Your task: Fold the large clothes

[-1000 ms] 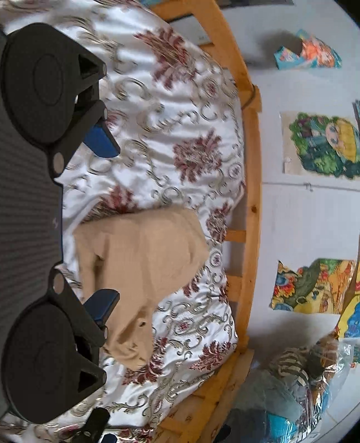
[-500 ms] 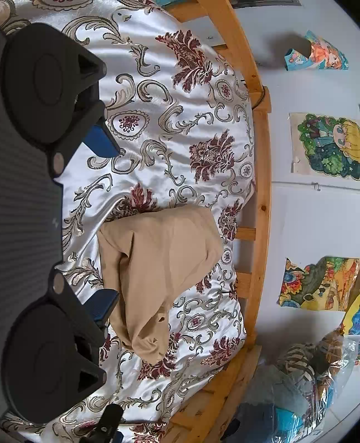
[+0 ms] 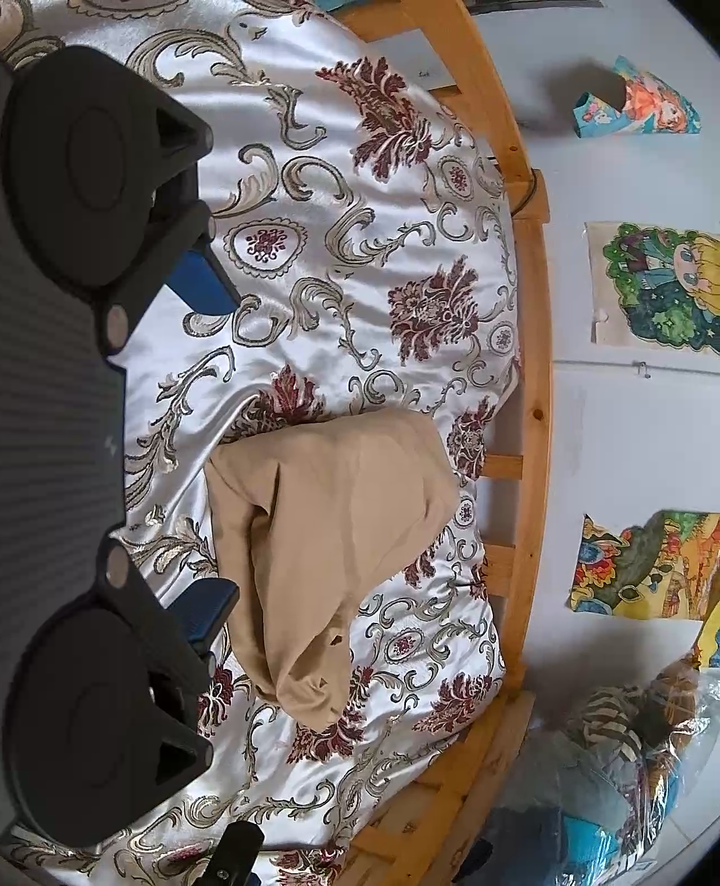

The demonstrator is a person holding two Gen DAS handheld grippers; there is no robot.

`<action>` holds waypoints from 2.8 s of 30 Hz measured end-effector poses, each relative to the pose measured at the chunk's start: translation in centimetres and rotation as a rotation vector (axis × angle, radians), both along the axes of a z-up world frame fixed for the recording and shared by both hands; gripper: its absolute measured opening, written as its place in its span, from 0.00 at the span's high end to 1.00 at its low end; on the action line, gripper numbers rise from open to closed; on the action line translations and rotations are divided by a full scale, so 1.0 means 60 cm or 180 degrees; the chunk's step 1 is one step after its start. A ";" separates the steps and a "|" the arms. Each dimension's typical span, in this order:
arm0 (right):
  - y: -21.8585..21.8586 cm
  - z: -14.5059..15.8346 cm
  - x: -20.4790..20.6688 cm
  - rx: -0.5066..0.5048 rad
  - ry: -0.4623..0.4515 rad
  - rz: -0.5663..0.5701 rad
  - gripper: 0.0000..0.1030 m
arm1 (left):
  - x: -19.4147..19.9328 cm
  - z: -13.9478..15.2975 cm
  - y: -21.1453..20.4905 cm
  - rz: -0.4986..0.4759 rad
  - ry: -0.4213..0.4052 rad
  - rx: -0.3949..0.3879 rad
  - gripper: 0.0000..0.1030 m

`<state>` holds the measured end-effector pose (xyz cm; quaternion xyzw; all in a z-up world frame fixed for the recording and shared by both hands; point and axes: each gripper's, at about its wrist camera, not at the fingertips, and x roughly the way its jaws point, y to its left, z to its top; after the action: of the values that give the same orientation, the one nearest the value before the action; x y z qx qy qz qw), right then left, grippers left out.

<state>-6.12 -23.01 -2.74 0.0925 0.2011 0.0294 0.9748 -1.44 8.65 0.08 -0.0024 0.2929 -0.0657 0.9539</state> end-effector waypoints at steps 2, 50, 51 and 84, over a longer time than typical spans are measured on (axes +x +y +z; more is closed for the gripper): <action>0.000 -0.001 0.001 0.0002 0.0002 0.0012 0.01 | 0.000 0.001 0.002 0.0024 -0.0019 0.0005 0.01; -0.004 -0.011 0.006 0.0058 0.0070 -0.0003 0.01 | 0.005 -0.004 0.003 0.0137 0.0024 -0.0045 0.01; -0.005 -0.011 0.007 0.0060 0.0072 -0.0008 0.01 | 0.005 -0.004 0.004 0.0137 0.0027 -0.0046 0.01; -0.006 -0.016 0.010 0.0067 0.0125 -0.0037 0.01 | 0.007 -0.008 0.004 0.0223 0.0169 0.0059 0.01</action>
<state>-5.52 -23.38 -3.69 0.1045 0.2194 0.0241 0.9697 -0.99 8.90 -0.38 -0.0056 0.3185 -0.0295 0.9474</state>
